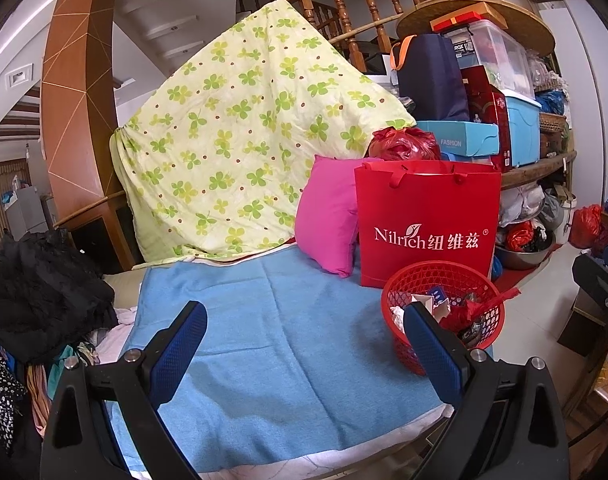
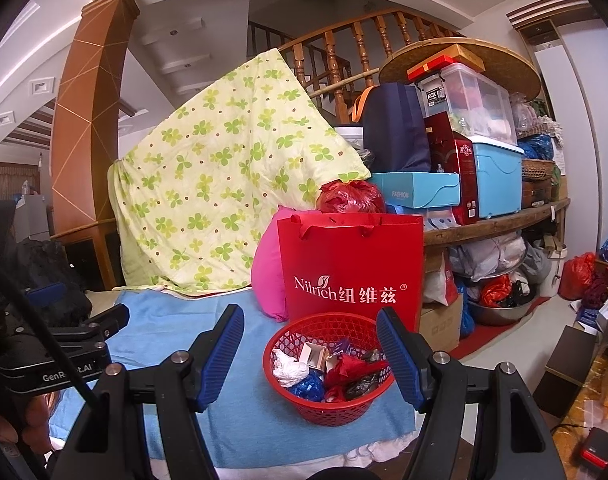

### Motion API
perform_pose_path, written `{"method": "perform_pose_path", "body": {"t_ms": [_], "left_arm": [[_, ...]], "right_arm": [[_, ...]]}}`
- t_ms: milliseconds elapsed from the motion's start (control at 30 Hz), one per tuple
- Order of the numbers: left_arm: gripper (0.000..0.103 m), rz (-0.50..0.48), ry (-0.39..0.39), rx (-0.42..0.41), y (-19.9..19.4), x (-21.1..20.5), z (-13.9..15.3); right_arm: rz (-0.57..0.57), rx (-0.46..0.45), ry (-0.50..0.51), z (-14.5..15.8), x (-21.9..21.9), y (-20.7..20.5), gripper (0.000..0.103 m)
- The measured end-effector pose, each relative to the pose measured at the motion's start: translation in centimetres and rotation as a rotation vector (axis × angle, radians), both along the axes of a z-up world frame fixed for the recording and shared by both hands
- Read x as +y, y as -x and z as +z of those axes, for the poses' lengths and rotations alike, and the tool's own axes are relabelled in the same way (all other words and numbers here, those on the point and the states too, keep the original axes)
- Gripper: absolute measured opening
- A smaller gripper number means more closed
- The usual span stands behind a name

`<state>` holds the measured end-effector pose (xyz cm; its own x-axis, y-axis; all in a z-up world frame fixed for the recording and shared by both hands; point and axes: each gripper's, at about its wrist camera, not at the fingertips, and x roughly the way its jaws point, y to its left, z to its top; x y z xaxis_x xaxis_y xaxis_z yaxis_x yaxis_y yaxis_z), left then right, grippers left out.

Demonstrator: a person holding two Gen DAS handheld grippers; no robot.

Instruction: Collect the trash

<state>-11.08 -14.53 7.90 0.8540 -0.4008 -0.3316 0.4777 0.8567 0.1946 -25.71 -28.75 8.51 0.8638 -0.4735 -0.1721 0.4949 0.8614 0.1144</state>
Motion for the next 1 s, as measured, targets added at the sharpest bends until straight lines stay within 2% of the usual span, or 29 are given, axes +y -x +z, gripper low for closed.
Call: {"method": "perform_pose_path", "body": {"t_ms": [1000], "left_arm": [[0.099,-0.003,-0.003,0.001,0.45,-0.20,0.06]], "right_arm": [[-0.006,0.005,-0.005,0.37,-0.18,0.35,0.072]]}}
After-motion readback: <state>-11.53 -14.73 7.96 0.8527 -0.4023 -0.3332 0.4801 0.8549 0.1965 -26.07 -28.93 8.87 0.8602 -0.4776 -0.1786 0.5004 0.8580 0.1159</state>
